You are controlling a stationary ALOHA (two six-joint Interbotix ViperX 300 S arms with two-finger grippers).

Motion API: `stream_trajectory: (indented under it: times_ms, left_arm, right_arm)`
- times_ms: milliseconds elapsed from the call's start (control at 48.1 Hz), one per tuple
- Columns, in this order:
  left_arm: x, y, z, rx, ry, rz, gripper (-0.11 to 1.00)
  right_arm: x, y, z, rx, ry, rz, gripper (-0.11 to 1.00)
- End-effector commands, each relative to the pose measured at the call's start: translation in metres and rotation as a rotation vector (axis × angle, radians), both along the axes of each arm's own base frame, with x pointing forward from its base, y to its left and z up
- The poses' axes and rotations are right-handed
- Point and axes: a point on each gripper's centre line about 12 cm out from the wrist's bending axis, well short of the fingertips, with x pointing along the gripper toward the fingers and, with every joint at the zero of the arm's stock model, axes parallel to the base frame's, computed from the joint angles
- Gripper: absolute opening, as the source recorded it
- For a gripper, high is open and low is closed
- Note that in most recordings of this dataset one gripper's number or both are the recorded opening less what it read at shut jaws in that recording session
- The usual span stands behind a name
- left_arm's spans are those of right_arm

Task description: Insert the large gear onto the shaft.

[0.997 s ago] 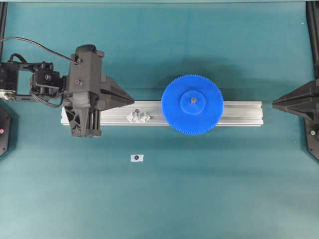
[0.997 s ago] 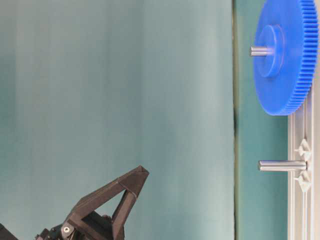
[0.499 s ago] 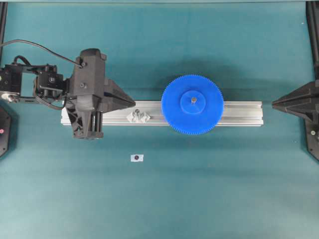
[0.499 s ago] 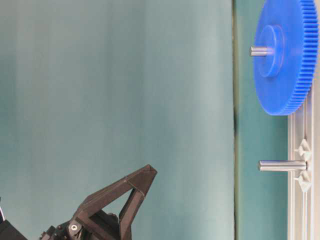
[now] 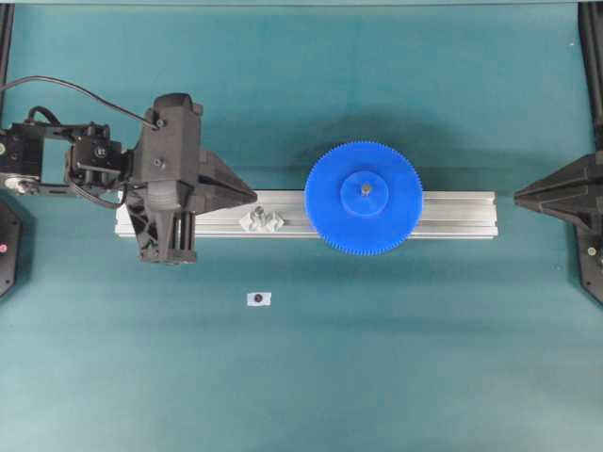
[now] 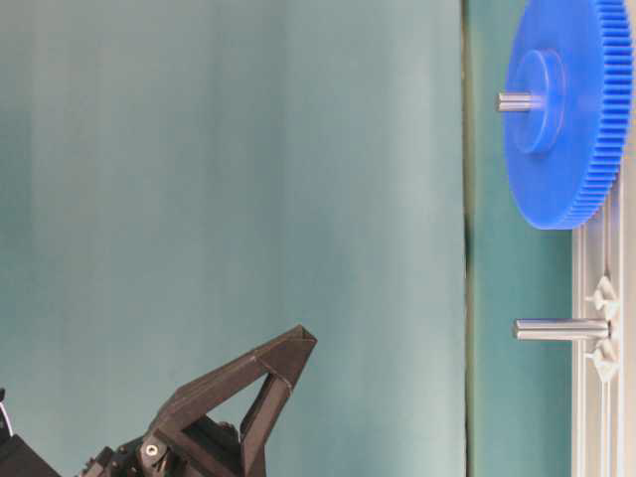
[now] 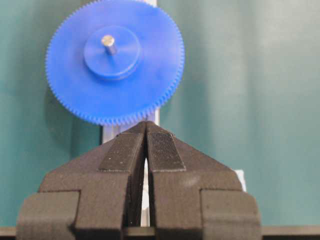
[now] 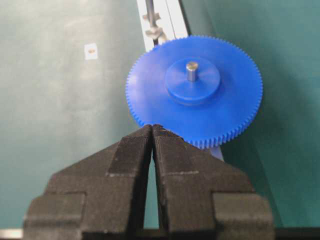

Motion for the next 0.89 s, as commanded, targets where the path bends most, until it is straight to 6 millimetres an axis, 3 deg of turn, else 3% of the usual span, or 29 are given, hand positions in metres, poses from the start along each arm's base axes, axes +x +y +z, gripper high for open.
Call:
stream_trajectory:
  times_ms: [0, 873]
  left_arm:
    - [0.0013, -0.0011, 0.0084, -0.001, -0.029, -0.002, 0.01]
    - [0.0044, -0.0016, 0.014, 0.007, -0.095, -0.008, 0.01]
  right_arm:
    - [0.0019, -0.0005, 0.0039, 0.004, -0.014, -0.004, 0.12]
    - [0.0021, -0.0008, 0.0067, -0.005, -0.067, -0.005, 0.12]
